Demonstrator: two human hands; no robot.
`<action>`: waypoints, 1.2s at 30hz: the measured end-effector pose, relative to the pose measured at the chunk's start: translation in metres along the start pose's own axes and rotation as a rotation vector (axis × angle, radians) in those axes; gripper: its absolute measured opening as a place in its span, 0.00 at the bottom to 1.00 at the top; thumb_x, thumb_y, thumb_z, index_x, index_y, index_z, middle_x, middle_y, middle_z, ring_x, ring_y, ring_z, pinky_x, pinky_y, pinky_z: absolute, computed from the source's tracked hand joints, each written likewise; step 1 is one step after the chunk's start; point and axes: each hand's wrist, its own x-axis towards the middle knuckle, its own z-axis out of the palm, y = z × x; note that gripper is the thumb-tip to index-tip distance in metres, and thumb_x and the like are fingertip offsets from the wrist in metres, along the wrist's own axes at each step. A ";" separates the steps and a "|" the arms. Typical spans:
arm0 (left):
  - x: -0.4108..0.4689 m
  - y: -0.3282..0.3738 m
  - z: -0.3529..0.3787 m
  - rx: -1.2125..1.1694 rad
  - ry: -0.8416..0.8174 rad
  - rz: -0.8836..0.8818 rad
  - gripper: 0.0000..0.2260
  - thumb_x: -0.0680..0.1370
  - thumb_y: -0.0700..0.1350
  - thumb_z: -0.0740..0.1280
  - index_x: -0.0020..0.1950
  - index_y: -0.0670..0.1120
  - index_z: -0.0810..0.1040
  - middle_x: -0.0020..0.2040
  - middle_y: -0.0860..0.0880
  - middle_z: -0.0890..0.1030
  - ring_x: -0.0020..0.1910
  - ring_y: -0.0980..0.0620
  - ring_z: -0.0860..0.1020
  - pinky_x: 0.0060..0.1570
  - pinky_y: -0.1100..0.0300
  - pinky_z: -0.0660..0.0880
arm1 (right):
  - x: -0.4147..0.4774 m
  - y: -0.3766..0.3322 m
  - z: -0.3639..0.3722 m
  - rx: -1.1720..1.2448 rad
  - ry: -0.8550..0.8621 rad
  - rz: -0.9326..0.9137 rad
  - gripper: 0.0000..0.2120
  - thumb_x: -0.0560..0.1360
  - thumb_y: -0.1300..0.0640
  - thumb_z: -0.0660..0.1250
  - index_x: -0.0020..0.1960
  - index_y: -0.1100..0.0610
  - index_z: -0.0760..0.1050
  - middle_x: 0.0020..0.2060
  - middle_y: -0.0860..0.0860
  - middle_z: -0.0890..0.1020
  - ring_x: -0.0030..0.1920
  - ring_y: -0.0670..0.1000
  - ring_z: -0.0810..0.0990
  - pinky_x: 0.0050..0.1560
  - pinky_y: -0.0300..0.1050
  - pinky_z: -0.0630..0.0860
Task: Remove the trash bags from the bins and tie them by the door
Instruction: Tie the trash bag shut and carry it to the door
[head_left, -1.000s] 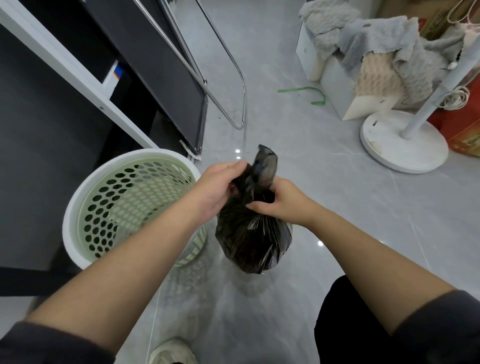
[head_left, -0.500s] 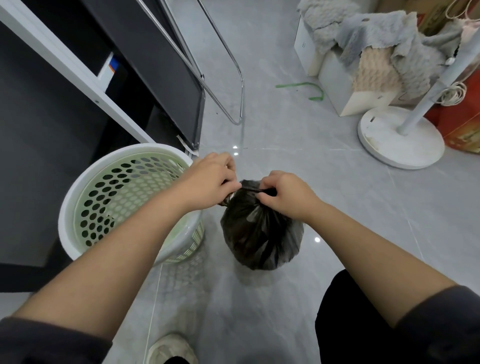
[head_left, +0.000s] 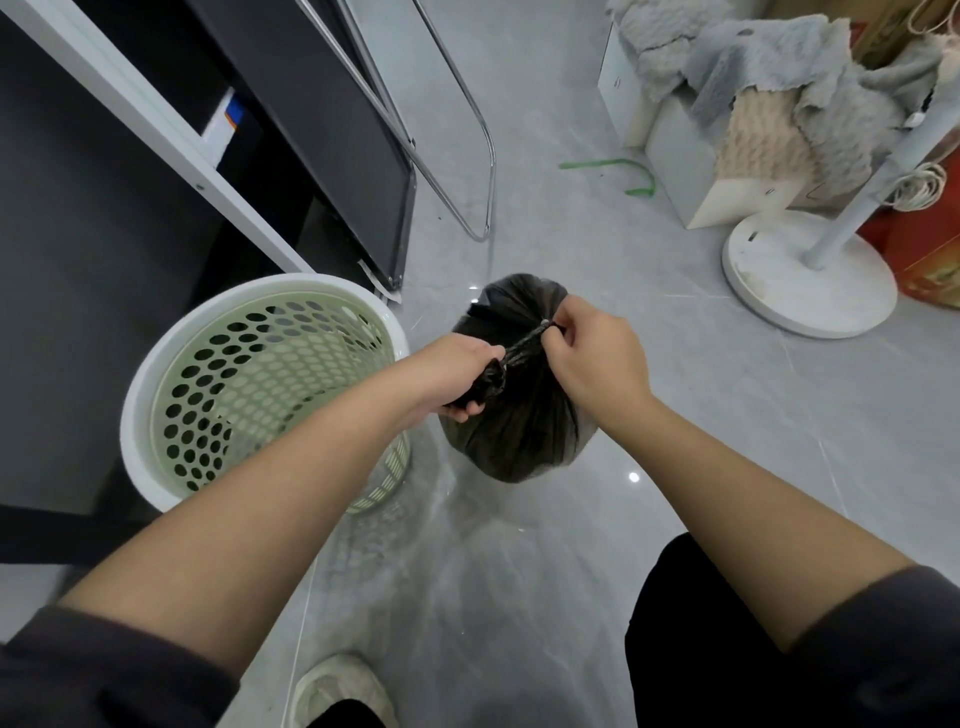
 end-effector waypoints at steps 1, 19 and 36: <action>0.000 0.001 -0.003 -0.008 0.016 0.006 0.13 0.81 0.48 0.58 0.39 0.48 0.72 0.28 0.49 0.72 0.22 0.54 0.69 0.24 0.63 0.68 | 0.000 -0.002 -0.002 -0.054 0.022 -0.018 0.06 0.73 0.54 0.60 0.40 0.55 0.71 0.32 0.52 0.78 0.37 0.57 0.75 0.36 0.49 0.73; -0.002 0.003 -0.017 0.044 0.046 0.077 0.10 0.80 0.46 0.58 0.40 0.47 0.73 0.32 0.48 0.75 0.25 0.53 0.72 0.26 0.62 0.67 | -0.001 -0.003 -0.008 -0.309 -0.263 -0.386 0.09 0.76 0.48 0.63 0.49 0.50 0.79 0.33 0.47 0.79 0.42 0.56 0.79 0.36 0.45 0.69; 0.004 -0.026 0.000 0.021 0.082 0.008 0.11 0.81 0.46 0.57 0.44 0.45 0.74 0.34 0.46 0.75 0.21 0.55 0.70 0.20 0.66 0.64 | 0.007 -0.008 -0.009 -0.027 -0.348 0.062 0.12 0.71 0.59 0.64 0.31 0.62 0.75 0.25 0.53 0.80 0.26 0.50 0.76 0.31 0.42 0.75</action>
